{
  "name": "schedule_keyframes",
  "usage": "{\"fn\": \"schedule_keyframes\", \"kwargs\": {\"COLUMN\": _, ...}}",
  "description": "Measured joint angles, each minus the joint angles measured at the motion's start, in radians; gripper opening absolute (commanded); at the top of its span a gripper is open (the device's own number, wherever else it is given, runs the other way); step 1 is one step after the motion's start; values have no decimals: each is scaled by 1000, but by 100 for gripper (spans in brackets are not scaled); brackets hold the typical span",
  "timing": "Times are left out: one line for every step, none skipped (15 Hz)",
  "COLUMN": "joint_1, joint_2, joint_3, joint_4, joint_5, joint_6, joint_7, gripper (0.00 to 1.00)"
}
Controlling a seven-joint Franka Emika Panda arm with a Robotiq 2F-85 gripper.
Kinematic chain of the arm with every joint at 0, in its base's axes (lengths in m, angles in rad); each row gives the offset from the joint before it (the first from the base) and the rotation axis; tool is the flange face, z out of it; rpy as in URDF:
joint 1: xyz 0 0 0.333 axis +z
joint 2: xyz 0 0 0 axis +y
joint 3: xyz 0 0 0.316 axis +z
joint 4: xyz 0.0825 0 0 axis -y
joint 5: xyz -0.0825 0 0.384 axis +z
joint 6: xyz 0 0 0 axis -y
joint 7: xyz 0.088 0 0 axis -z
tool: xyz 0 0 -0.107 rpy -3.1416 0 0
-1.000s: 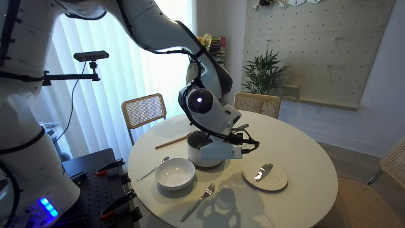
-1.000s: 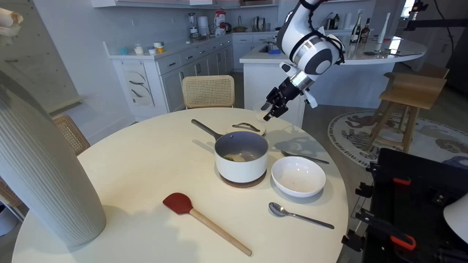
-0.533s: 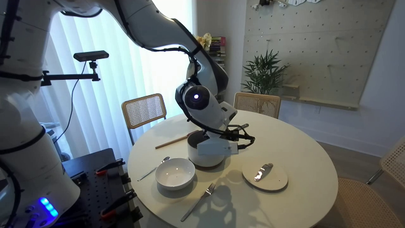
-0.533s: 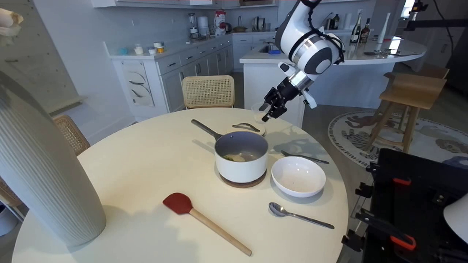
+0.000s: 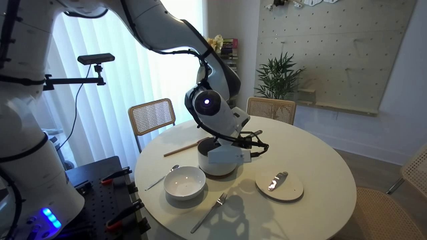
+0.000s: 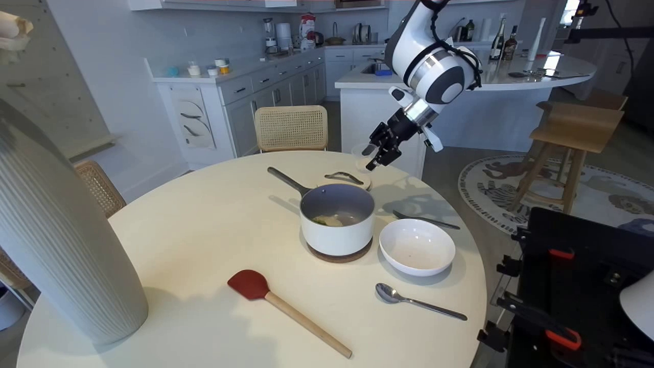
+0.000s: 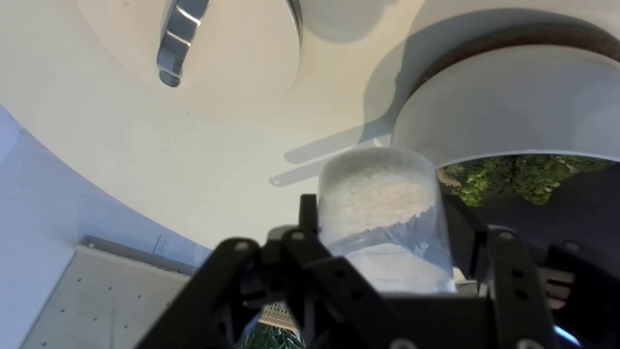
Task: Pour the contents of the colourless cup into the white pot
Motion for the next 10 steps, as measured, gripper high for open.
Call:
{"fn": "schedule_keyframes", "kwargs": {"joint_1": 0, "joint_2": 1, "joint_3": 0, "joint_4": 1, "joint_5": -1, "joint_6": 0, "joint_7": 0, "gripper": 39}}
{"fn": "schedule_keyframes", "kwargs": {"joint_1": 1, "joint_2": 1, "joint_3": 1, "joint_4": 4, "joint_5": -4, "joint_6": -1, "joint_7": 0, "gripper": 39}}
{"fn": "schedule_keyframes", "kwargs": {"joint_1": 6, "joint_2": 2, "joint_3": 2, "joint_4": 10, "joint_5": -10, "joint_6": -1, "joint_7": -1, "gripper": 39}}
{"fn": "schedule_keyframes", "kwargs": {"joint_1": 12, "joint_2": 2, "joint_3": 4, "joint_4": 17, "joint_5": -21, "joint_6": -1, "joint_7": -1, "gripper": 39}}
{"fn": "schedule_keyframes", "kwargs": {"joint_1": 20, "joint_2": 2, "joint_3": 7, "joint_4": 27, "joint_5": -34, "joint_6": -1, "joint_7": 0, "gripper": 39}}
{"fn": "schedule_keyframes", "kwargs": {"joint_1": 30, "joint_2": 2, "joint_3": 11, "joint_4": 36, "joint_5": -50, "joint_6": -1, "joint_7": 0, "gripper": 39}}
{"fn": "schedule_keyframes", "kwargs": {"joint_1": 41, "joint_2": 2, "joint_3": 16, "joint_4": 46, "joint_5": -67, "joint_6": -1, "joint_7": 1, "gripper": 39}}
{"fn": "schedule_keyframes", "kwargs": {"joint_1": 52, "joint_2": 2, "joint_3": 19, "joint_4": 55, "joint_5": -83, "joint_6": 0, "joint_7": 1, "gripper": 39}}
{"fn": "schedule_keyframes", "kwargs": {"joint_1": 65, "joint_2": 2, "joint_3": 21, "joint_4": 62, "joint_5": -101, "joint_6": 6, "joint_7": 1, "gripper": 39}}
{"fn": "schedule_keyframes", "kwargs": {"joint_1": 77, "joint_2": 2, "joint_3": 22, "joint_4": 67, "joint_5": -117, "joint_6": 15, "joint_7": 1, "gripper": 39}}
